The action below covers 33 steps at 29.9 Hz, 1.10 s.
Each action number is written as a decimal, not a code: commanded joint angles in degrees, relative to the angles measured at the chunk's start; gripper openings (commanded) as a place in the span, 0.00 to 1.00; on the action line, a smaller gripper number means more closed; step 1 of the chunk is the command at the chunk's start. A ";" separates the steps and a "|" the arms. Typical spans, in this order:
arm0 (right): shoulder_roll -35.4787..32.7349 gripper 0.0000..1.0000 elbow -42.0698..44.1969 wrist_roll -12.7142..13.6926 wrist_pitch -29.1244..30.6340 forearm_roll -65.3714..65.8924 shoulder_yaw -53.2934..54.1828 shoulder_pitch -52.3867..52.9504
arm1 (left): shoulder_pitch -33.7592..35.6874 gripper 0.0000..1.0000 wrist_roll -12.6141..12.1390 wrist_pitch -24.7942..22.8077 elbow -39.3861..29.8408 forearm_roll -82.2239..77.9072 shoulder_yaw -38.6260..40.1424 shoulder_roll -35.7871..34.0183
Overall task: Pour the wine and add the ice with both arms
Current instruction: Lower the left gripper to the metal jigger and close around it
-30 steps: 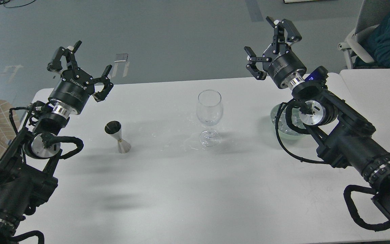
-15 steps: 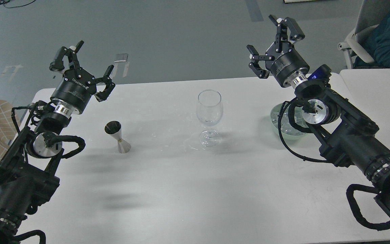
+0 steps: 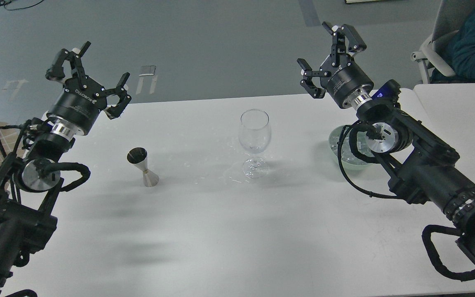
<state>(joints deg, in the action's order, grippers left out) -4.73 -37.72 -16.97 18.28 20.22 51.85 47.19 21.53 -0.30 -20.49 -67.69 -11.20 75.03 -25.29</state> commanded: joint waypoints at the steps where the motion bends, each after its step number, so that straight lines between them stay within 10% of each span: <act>1: -0.02 1.00 0.10 0.00 -0.08 0.00 0.00 0.09 | -7.01 0.97 -4.70 3.69 -7.71 9.60 2.04 -4.67; 7: -0.37 1.00 0.11 0.00 -0.09 0.00 -0.09 0.09 | -21.60 0.95 -7.34 4.41 -18.96 15.33 11.97 -6.18; 12: -0.28 1.00 0.37 0.00 -0.09 0.00 -0.17 0.61 | -32.58 0.95 -16.47 4.31 -26.34 18.14 16.81 -1.70; 20: -0.19 1.00 1.07 0.00 -0.09 0.00 -0.26 0.79 | -41.92 0.95 -17.27 4.32 -28.99 18.14 17.08 8.75; 33: -0.28 1.00 1.16 0.00 -0.26 0.08 -0.26 0.44 | -38.32 0.96 -17.01 6.33 -20.66 17.53 16.90 22.21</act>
<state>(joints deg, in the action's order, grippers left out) -4.99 -36.56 -16.97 18.02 20.29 51.59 47.74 -18.89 -17.57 -15.11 -91.46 6.89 92.01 -5.28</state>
